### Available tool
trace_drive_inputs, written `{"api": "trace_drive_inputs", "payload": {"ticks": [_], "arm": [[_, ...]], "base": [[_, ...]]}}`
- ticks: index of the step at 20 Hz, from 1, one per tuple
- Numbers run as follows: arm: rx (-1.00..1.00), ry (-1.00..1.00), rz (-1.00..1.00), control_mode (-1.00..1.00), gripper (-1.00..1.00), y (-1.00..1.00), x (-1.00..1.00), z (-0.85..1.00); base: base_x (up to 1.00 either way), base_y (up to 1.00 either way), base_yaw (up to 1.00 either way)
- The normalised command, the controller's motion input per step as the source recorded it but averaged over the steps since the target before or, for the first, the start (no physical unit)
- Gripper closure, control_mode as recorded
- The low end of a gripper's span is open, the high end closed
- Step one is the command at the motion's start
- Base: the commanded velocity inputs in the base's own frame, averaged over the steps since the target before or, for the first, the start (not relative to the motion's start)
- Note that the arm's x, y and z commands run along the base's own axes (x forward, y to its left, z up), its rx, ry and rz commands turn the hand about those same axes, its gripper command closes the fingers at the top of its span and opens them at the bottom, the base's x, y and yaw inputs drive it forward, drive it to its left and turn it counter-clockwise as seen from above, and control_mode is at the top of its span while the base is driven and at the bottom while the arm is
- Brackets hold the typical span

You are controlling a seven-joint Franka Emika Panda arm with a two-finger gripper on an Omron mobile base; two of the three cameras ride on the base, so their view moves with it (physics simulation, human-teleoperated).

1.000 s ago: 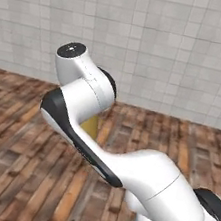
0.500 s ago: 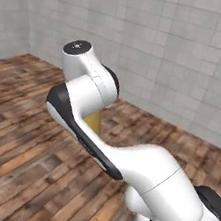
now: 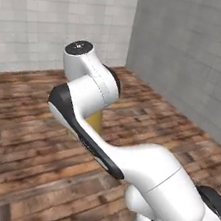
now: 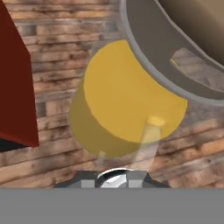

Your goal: There is a tray on the dining counter. Grab the cup, mug, and pitcher and place them on the tray. The pitcher may be placed next to the tray if it cannot fit the tray.

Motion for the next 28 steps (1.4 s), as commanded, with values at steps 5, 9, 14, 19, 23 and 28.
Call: {"api": "trace_drive_inputs", "payload": {"ticks": [5, 9, 14, 19, 23, 28], "arm": [[0.0, 0.0, 0.0, 1.0, 1.0, 0.0, 0.0, 0.0], [0.0, 0.0, 0.0, 1.0, 1.0, 0.0, 0.0, 0.0], [0.0, 0.0, 0.0, 1.0, 1.0, 0.0, 0.0, 0.0], [0.0, 0.0, 0.0, 1.0, 1.0, 0.0, 0.0, 0.0], [0.0, 0.0, 0.0, 1.0, 1.0, 0.0, 0.0, 0.0], [0.0, 0.0, 0.0, 1.0, 1.0, 0.0, 0.0, 0.0]], "base": [[1.0, -0.21, 0.56], [1.0, -0.43, 0.34], [1.0, -0.62, 0.17], [1.0, -0.73, 0.09], [1.0, -0.6, 0.11], [1.0, -0.39, 0.17]]}}
